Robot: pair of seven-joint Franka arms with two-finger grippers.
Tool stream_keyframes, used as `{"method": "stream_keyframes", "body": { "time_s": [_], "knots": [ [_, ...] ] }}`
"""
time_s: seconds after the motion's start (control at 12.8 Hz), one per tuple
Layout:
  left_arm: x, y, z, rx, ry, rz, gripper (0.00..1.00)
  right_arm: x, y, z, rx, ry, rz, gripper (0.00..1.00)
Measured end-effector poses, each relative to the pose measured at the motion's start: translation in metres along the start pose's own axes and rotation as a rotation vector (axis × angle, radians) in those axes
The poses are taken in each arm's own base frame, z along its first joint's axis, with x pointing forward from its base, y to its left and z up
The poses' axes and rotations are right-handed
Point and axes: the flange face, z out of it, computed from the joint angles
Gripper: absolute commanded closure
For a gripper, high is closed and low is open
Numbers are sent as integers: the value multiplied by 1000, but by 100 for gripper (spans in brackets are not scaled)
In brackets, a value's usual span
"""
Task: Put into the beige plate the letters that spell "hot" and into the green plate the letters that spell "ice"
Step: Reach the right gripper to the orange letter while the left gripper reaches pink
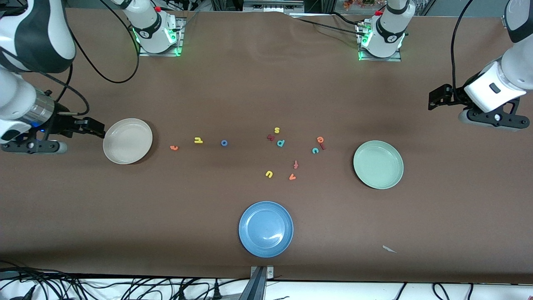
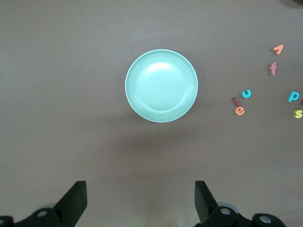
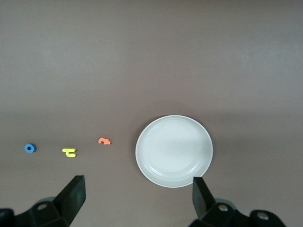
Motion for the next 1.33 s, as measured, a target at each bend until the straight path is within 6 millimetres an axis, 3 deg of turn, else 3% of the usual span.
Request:
{"method": "stream_keyframes", "body": {
  "time_s": [0.23, 0.47, 0.7, 0.94, 1.17, 1.25, 1.33],
  "knots": [
    [28, 13, 55, -8, -102, 28, 0, -1, -43, 24, -5, -38, -72, 0],
    [60, 37, 112, -10, -181, 73, 0, 0, -95, 73, -9, -75, -178, 1],
    [79, 87, 147, 10, -228, 94, 0, 4, -124, 131, 3, -114, -335, 0],
    [94, 128, 169, 26, -185, -45, 0, -9, -132, 190, 13, -160, -442, 1],
    [111, 146, 210, -29, -182, -203, 0, -31, -127, 245, 17, -152, -470, 1],
    [116, 152, 227, -33, -185, -239, 0, -36, -126, 258, 18, -136, -478, 4],
    [120, 160, 246, -29, -188, -272, 1, -39, -125, 270, 20, -124, -492, 13]
  ]
}}
